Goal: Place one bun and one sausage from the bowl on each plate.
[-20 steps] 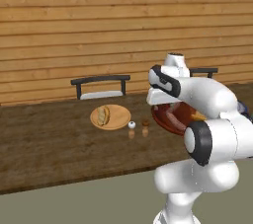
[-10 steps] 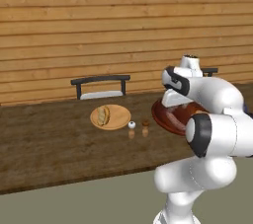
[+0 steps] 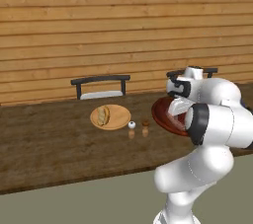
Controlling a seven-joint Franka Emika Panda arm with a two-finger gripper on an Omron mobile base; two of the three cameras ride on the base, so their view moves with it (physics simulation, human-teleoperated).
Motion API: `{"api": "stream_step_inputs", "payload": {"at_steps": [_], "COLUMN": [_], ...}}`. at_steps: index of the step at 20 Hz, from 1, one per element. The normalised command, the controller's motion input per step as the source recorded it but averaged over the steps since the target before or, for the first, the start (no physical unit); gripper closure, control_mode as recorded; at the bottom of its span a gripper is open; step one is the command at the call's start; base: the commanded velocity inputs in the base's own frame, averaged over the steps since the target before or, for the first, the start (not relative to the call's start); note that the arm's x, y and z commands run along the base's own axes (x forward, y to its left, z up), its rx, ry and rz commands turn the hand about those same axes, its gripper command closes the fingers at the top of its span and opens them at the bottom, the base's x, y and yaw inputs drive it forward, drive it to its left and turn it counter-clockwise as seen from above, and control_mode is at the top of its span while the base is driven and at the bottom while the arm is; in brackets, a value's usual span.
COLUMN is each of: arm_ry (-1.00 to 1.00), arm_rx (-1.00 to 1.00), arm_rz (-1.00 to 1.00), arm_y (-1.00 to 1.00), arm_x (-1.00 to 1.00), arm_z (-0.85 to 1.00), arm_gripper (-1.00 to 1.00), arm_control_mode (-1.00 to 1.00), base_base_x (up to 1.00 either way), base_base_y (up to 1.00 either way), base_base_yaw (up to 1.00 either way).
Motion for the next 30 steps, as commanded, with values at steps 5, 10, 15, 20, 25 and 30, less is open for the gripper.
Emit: {"api": "stream_step_inputs", "payload": {"at_steps": [5, 10, 15, 20, 25, 30], "arm_ry": [0.0, 0.0, 0.0, 0.0, 0.01, 0.01], "arm_rx": [0.0, 0.02, 0.03, 0.0, 0.0, 0.01], "arm_rz": [0.08, 0.03, 0.0, 0.0, -0.03, -0.15], "arm_y": [-0.03, 0.0, 0.0, 0.01, 0.02, 0.34], "arm_x": [0.12, 0.04, 0.0, 0.02, -0.14, -0.36], "arm_z": [-0.49, -0.32, -0.31, -0.02, 0.41, 1.0], "arm_gripper": [-1.0, -1.0, -1.0, 1.0, 1.0, 1.0], "arm_control_mode": [-1.0, -1.0, -1.0, -1.0, -1.0, -1.0], "base_base_x": [0.0, 0.0, 0.0, 0.0, 0.0, 0.0], "base_base_y": [0.0, 0.0, 0.0, 0.0, 0.0, 0.0], "base_base_yaw": [0.0, 0.0, 0.0, 0.0, 0.0, 0.0]}}
